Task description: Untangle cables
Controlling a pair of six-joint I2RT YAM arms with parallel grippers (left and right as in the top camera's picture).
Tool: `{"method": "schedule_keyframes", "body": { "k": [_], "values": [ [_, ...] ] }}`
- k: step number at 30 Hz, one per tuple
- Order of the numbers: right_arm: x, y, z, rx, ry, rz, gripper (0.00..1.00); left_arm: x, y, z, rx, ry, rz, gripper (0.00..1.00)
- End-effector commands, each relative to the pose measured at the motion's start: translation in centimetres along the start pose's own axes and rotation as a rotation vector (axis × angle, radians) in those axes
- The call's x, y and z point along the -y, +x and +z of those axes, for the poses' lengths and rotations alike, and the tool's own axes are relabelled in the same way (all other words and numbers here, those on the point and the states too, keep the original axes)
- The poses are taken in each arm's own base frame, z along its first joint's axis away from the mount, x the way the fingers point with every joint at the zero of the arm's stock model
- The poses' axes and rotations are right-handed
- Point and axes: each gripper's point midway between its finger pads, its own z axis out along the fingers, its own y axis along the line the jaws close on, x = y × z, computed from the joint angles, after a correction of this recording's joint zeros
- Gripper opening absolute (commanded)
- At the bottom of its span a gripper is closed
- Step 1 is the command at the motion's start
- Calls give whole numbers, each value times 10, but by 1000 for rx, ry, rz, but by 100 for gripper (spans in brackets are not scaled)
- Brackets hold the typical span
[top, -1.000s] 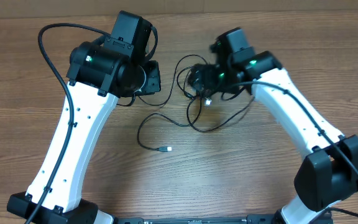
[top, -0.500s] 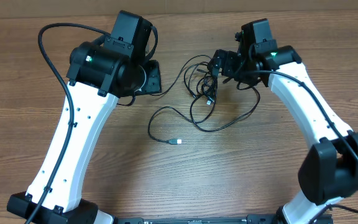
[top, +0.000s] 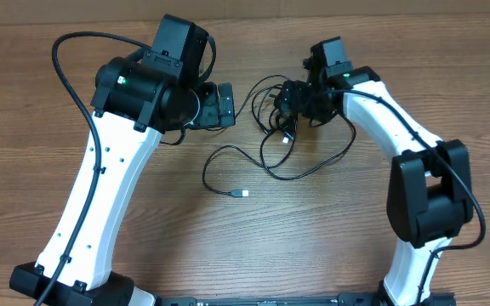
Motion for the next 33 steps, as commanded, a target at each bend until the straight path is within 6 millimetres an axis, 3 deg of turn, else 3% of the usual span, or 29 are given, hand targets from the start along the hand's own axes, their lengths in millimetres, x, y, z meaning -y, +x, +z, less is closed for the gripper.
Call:
{"method": "schedule_keyframes", "body": {
  "k": [1, 4, 10, 14, 16, 20, 26, 27, 33],
  "values": [
    [0, 12, 22, -46, 8, -12, 68, -2, -4, -1, 12, -8, -7, 100],
    [4, 16, 29, -59, 22, -9, 54, -2, -4, -1, 11, -8, -7, 99],
    [-2, 16, 28, -66, -11, -3, 6, -2, -4, -1, 11, -8, -7, 100],
    [-5, 19, 19, -84, -16, 4, 4, -2, -4, -1, 11, -8, -7, 100],
    [-8, 18, 4, -85, -14, 7, 4, -2, -4, -1, 11, -8, -7, 100],
    [-24, 14, -44, -50, -30, -1, 4, -2, -4, -1, 12, -8, -7, 100],
    [-63, 16, -145, 93, -134, -66, 4, -2, -4, -1, 11, -8, -7, 100],
    [-74, 20, -168, 120, -183, -98, 4, -2, -4, -1, 11, -8, -7, 99],
    [-137, 62, -244, 141, -537, -452, 4, -2, -4, -1, 11, -8, -7, 100]
  ]
}}
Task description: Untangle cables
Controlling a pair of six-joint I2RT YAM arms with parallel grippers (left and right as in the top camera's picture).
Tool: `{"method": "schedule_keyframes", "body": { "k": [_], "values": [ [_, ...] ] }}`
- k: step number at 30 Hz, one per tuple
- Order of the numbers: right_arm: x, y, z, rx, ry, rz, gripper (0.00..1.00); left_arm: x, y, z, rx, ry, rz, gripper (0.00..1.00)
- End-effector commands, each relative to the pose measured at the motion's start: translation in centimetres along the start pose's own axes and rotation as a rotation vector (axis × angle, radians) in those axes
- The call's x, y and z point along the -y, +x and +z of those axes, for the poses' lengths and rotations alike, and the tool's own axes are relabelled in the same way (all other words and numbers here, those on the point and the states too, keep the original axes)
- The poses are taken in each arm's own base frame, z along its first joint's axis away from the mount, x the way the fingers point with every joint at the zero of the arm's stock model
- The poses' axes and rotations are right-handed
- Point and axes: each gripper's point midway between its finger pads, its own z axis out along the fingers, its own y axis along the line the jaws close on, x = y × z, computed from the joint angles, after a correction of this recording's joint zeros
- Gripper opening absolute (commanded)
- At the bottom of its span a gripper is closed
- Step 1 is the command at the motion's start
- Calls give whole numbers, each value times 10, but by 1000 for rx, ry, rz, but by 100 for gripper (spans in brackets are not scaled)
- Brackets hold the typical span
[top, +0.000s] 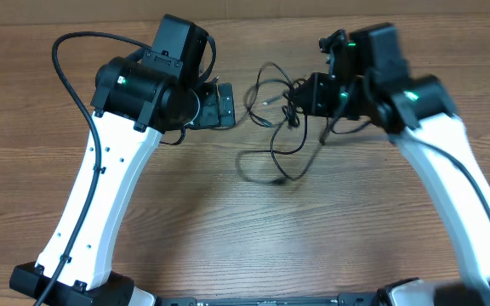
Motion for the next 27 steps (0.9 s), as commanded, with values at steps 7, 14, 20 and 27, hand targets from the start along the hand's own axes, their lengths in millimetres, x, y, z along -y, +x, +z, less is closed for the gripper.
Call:
{"method": "schedule_keyframes", "body": {
  "k": [7, 14, 20, 27],
  "values": [
    [38, -24, -31, 184, 273, 126, 4, -2, -4, -1, 11, -9, -7, 99],
    [-27, -4, -23, 40, -99, -101, 4, -2, -4, -1, 11, -9, -7, 99],
    [-56, 2, -26, 33, -272, -346, 4, -2, -4, -1, 11, -9, -7, 100],
    [20, -16, -18, 116, 149, 151, 4, -2, -4, -1, 11, -9, -7, 99]
  ]
}}
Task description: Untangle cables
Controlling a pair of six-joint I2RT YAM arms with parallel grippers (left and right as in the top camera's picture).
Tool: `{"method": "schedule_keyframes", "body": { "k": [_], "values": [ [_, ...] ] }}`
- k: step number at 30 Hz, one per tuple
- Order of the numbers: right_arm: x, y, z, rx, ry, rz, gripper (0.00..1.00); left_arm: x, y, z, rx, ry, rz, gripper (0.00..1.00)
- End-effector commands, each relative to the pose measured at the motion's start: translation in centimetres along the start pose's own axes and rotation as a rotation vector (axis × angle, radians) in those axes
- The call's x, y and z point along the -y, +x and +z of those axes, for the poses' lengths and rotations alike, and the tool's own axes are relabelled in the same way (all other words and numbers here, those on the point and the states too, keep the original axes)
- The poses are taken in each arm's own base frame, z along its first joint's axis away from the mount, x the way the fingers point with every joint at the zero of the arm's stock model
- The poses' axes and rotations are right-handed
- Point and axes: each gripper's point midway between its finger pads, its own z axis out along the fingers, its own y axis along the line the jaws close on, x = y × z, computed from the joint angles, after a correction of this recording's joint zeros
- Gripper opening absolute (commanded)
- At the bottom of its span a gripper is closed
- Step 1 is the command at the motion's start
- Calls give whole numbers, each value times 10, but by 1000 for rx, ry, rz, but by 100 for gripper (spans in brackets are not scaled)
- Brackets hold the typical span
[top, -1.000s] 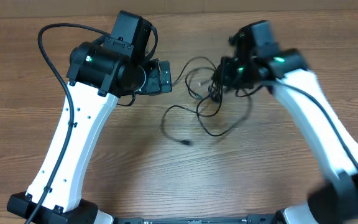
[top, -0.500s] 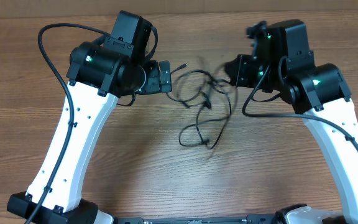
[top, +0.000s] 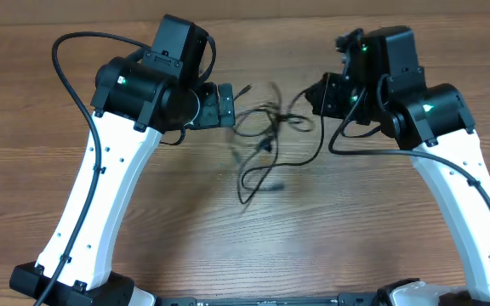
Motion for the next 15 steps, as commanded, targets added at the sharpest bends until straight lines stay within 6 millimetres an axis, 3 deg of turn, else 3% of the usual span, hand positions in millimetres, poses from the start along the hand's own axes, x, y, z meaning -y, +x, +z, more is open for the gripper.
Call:
{"method": "schedule_keyframes", "body": {
  "k": [1, 2, 3, 4, 6, 8, 9, 10, 12, 13, 15],
  "values": [
    [-69, 14, -19, -76, -407, -228, 4, -1, -4, -1, 12, -8, -7, 100],
    [-99, 32, -38, -118, -636, -375, 4, -1, -4, -1, 12, -8, -7, 100],
    [-116, 42, -55, -128, -790, -473, 4, -1, -4, -1, 12, -8, -7, 100],
    [-123, 47, -65, -123, -868, -525, 4, -1, -4, -1, 12, -8, -7, 100],
    [-117, 40, -56, -92, -800, -542, 4, -1, -4, -1, 12, -8, -7, 100],
    [-89, 21, -29, -39, -554, -502, 4, -1, -4, -1, 12, -8, -7, 100],
    [-61, 4, -13, 1, -348, -412, 4, -1, -4, -1, 12, -8, -7, 99],
    [-18, -18, -2, 69, -80, -228, 4, -1, -4, -1, 12, -8, -7, 99],
    [47, -34, -7, 192, 266, 133, 4, -1, -4, -1, 12, -8, -7, 99],
    [63, -32, -11, 222, 343, 256, 4, -1, -4, -1, 12, -8, -7, 100],
    [56, -24, -7, 179, 303, 279, 4, -1, -4, -1, 13, -8, -7, 100]
  ]
}}
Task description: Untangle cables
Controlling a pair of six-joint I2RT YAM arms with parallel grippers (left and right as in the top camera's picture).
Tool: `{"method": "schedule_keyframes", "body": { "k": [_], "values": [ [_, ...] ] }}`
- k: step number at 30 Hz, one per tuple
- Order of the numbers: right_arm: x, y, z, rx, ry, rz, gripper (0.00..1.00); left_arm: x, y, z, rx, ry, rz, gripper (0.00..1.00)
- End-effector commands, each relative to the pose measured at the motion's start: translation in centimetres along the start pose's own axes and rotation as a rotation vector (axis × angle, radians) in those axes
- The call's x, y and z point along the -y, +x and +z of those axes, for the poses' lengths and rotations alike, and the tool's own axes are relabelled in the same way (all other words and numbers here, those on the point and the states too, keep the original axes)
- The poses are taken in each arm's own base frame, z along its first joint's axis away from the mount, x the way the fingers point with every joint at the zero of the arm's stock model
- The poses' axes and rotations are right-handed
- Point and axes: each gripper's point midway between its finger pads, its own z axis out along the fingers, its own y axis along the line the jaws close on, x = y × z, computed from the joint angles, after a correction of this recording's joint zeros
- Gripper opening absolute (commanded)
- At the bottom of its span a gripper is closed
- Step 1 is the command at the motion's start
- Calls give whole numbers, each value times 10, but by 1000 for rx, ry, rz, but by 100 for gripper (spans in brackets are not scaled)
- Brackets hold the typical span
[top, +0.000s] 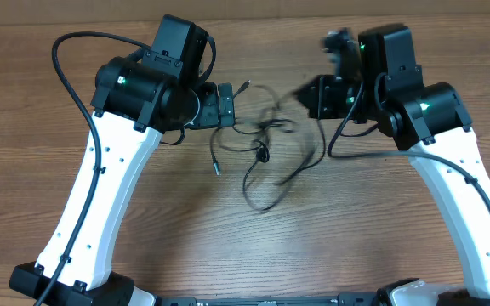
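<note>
A tangle of thin black cables (264,146) hangs strung between my two grippers. Its knot sits near the middle, and a long loop (266,202) droops toward the table. One plug end (214,167) dangles at the left, and another plug (244,86) sticks up beside the left fingers. My left gripper (226,106) points right, shut on a strand at the tangle's left side. My right gripper (310,95) is raised and blurred, shut on a strand at the right side. The overhead view does not show the jaw contact clearly.
The wooden table (253,255) lies under both arms. The left arm's own thick black cable (66,76) arcs at the far left. The right arm's cable (356,144) loops below its wrist. A wall edge runs along the back.
The right gripper has barely shifted and shows motion blur. The hanging cables have changed shape. A plug end now dangles lower left of the knot, and the long loop reaches further down and right.
At first the right gripper was low on the tangle lying on the table, with a plug end loose at the centre. Then the right arm was raised and further right, with the bundle lifted. Since then the cables have hung stretched between both grippers while the left arm stayed still.
</note>
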Motion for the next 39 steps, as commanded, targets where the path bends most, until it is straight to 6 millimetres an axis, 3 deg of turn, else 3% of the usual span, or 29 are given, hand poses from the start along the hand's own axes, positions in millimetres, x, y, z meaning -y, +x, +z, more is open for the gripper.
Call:
{"method": "schedule_keyframes", "body": {
  "k": [1, 2, 3, 4, 6, 9, 12, 13, 15, 16, 19, 21, 23, 39],
  "values": [
    [31, -21, -5, 131, 170, 226, 4, -2, -4, -1, 12, -8, -6, 100],
    [-13, -9, -1, 28, -58, 50, 4, -2, -4, -1, 12, -8, -6, 100],
    [-77, 18, -19, -86, -456, -254, 4, -2, -4, -1, 12, -8, -6, 99],
    [-108, 36, -43, -115, -707, -430, 4, -2, -4, -1, 12, -8, -6, 100],
    [-124, 47, -63, -98, -880, -561, 4, -1, -4, -1, 12, -8, -6, 100],
    [-108, 32, -42, -59, -712, -542, 4, -1, -4, -1, 12, -8, -6, 100],
    [-41, -8, -3, 17, -215, -196, 4, -2, -4, -1, 12, -8, -6, 100],
    [-9, -18, 2, 65, -35, -10, 4, -1, -4, -1, 12, -8, -6, 100],
    [24, -20, 1, 112, 133, 234, 4, -2, -4, -1, 12, -8, -6, 100],
    [21, -18, 1, 99, 121, 245, 4, -2, -4, -1, 12, -8, -6, 100],
    [-31, -2, 1, -28, -167, 51, 4, -2, -4, -1, 12, -8, -6, 100],
    [-76, 15, -15, -100, -452, -183, 4, -2, -4, -1, 12, -8, -6, 100],
    [-98, 27, -30, -122, -620, -321, 4, -2, -4, -1, 12, -8, -6, 100],
    [-98, 38, -33, -158, -645, -338, 4, -2, -4, -1, 12, -8, -6, 100]
  ]
}}
